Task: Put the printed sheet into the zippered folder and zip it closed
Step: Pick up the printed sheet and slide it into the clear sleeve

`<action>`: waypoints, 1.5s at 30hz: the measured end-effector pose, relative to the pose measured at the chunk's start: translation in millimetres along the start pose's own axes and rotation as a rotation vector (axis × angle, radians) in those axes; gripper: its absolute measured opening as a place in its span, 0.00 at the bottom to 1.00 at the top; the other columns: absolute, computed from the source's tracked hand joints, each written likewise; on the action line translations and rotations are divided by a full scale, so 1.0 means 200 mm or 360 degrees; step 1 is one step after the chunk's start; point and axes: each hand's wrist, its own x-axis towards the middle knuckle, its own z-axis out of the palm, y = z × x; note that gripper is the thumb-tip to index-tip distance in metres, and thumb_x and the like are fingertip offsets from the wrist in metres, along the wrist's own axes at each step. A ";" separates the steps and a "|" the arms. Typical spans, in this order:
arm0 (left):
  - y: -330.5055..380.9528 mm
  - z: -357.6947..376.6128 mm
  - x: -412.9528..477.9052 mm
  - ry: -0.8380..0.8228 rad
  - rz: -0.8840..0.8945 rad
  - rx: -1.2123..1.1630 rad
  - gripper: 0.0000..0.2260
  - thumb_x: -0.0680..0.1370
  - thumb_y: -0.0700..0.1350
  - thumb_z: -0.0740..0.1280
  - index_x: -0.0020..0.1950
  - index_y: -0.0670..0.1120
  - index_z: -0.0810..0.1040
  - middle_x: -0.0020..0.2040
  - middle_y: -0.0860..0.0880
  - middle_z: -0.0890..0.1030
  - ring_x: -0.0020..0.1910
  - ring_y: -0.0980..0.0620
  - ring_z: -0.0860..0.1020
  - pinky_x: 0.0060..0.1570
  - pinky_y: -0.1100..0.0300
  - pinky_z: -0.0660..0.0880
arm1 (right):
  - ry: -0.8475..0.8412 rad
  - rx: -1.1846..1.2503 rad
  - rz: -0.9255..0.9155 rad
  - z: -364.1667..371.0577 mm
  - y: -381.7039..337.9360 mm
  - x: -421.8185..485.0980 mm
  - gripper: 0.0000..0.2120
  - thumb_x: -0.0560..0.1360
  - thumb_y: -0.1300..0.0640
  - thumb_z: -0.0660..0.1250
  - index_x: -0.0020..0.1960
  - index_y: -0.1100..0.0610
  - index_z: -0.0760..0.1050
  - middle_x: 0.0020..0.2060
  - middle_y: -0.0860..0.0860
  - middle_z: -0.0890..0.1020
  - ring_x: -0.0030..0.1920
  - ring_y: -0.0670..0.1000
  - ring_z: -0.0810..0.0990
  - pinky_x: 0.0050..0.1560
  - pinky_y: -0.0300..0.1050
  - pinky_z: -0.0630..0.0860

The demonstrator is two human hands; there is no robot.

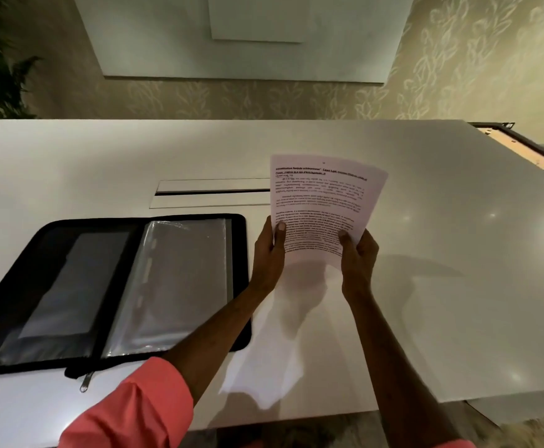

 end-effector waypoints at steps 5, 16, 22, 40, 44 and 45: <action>0.05 -0.06 0.06 0.0002 0.0049 0.0004 0.18 0.91 0.45 0.57 0.79 0.43 0.73 0.65 0.43 0.84 0.63 0.43 0.86 0.58 0.46 0.87 | -0.0039 -0.0050 -0.0033 0.06 -0.05 0.05 0.12 0.83 0.61 0.67 0.66 0.60 0.79 0.57 0.58 0.87 0.56 0.60 0.87 0.50 0.59 0.88; 0.09 -0.63 0.25 0.0145 -0.0098 0.0145 0.14 0.90 0.45 0.60 0.70 0.45 0.82 0.60 0.49 0.89 0.60 0.49 0.87 0.62 0.53 0.85 | -0.0352 -0.0130 0.0309 0.46 -0.16 0.16 0.12 0.85 0.55 0.65 0.50 0.63 0.79 0.44 0.52 0.88 0.43 0.54 0.86 0.40 0.47 0.80; 0.11 -1.01 0.32 0.0147 -0.0200 0.0120 0.14 0.89 0.45 0.62 0.70 0.44 0.82 0.62 0.45 0.88 0.61 0.44 0.87 0.56 0.58 0.85 | -0.0764 -0.0141 0.0382 0.77 -0.19 0.18 0.10 0.82 0.52 0.70 0.62 0.51 0.84 0.52 0.51 0.91 0.47 0.53 0.91 0.45 0.52 0.88; 0.03 -1.58 0.43 0.0090 -0.0500 0.0623 0.14 0.89 0.44 0.63 0.71 0.39 0.79 0.65 0.39 0.85 0.63 0.38 0.85 0.66 0.39 0.82 | -0.1316 -0.0807 0.0650 1.27 -0.04 0.28 0.07 0.82 0.54 0.72 0.58 0.54 0.84 0.44 0.50 0.91 0.42 0.51 0.91 0.36 0.46 0.86; -0.02 -1.61 0.42 0.0187 -0.0248 0.1108 0.14 0.90 0.44 0.58 0.69 0.40 0.79 0.61 0.41 0.85 0.61 0.40 0.83 0.62 0.45 0.81 | -0.1272 -0.0682 0.0607 1.22 -0.05 0.36 0.11 0.82 0.53 0.72 0.62 0.54 0.83 0.46 0.51 0.91 0.44 0.52 0.91 0.37 0.46 0.86; -0.03 -1.62 0.42 0.0194 -0.0193 0.1260 0.15 0.90 0.43 0.58 0.72 0.41 0.78 0.65 0.42 0.84 0.66 0.42 0.81 0.66 0.47 0.79 | -0.1201 -0.0635 0.0606 1.20 -0.06 0.38 0.12 0.82 0.53 0.72 0.63 0.56 0.83 0.47 0.53 0.91 0.43 0.53 0.91 0.37 0.47 0.87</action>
